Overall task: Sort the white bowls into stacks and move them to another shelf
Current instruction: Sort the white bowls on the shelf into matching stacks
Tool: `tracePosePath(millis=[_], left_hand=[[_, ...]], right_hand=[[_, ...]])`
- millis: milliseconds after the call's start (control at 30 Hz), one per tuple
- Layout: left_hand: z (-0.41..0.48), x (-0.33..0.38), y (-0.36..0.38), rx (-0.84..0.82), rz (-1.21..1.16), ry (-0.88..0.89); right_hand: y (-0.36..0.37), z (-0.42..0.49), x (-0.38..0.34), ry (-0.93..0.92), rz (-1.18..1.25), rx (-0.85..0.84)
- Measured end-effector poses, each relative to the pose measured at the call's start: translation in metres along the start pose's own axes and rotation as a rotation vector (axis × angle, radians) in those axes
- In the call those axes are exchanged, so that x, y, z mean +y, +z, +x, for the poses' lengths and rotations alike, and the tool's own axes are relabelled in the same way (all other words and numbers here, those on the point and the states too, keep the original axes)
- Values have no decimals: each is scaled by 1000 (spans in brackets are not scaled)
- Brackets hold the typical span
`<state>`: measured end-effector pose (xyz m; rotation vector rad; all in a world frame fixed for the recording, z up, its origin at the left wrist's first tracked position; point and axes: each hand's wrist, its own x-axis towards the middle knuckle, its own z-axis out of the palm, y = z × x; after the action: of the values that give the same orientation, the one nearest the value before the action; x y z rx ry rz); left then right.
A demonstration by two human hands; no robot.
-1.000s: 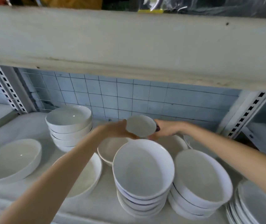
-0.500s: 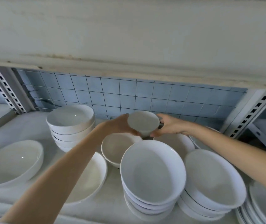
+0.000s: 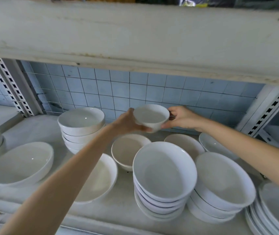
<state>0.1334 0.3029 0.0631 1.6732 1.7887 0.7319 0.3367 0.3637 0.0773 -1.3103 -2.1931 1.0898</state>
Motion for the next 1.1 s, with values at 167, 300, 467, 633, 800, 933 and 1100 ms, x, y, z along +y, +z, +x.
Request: tracePosePath(millis=[167, 300, 467, 633, 800, 933, 1100], left_hand=[[-16, 4, -13, 50, -206, 13], [-33, 14, -19, 51, -455, -19], [-61, 28, -24, 73, -596, -12], [-87, 39, -25, 175, -578, 94], [-114, 45, -29, 227, -559, 200], [-138, 39, -30, 198, -581, 271], [-164, 28, -36, 73, -628, 320]], right_hand=[[-4, -18, -19, -80, 131, 12], [-2, -33, -29, -47, 311, 3], [0, -53, -45, -94, 411, 22], [-4, -80, -63, -177, 368, 35], [-2, -112, -75, -229, 357, 74], [9, -138, -86, -239, 369, 106], [27, -170, -97, -234, 319, 165]])
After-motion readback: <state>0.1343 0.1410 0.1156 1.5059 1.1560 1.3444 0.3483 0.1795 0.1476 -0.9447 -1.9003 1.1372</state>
